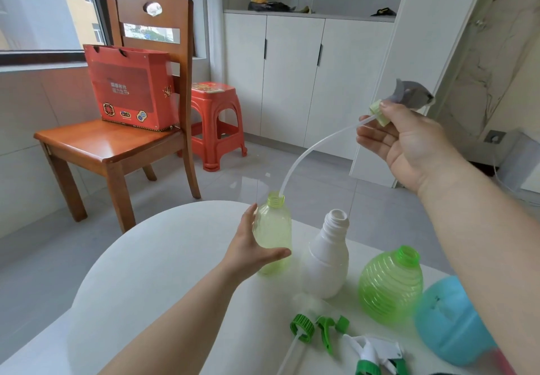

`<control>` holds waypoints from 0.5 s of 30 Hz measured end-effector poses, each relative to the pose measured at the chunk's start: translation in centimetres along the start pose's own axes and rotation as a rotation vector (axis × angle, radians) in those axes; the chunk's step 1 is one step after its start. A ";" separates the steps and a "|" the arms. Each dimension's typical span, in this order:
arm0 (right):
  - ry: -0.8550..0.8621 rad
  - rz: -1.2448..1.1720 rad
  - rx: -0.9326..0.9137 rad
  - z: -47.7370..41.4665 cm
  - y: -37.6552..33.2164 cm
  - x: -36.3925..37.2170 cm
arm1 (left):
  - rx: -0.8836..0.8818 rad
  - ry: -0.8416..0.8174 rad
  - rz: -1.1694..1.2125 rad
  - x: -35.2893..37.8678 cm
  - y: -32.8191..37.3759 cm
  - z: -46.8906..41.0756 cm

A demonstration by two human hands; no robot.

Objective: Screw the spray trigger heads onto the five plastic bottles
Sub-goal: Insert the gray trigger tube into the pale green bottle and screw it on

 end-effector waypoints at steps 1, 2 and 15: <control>-0.006 0.011 -0.001 0.0 0.2 0.1 | -0.007 0.005 -0.004 0.1 -0.2 -0.2; -0.013 0.021 -0.002 0.0 0.4 0.1 | -0.010 0.012 -0.012 0.3 -0.4 -0.3; -0.260 0.159 -0.034 2.7 2.2 4.0 | 0.056 -0.015 0.071 -1.9 2.1 4.3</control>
Point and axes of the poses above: each hand's wrist, its own z-axis away from the middle knuckle, its own x-axis out of the palm, y = z × x, the point moved 9 cm from there along -z, towards the middle knuckle, and after that the axes turned 12 degrees about -x, right-handed, at the moved point
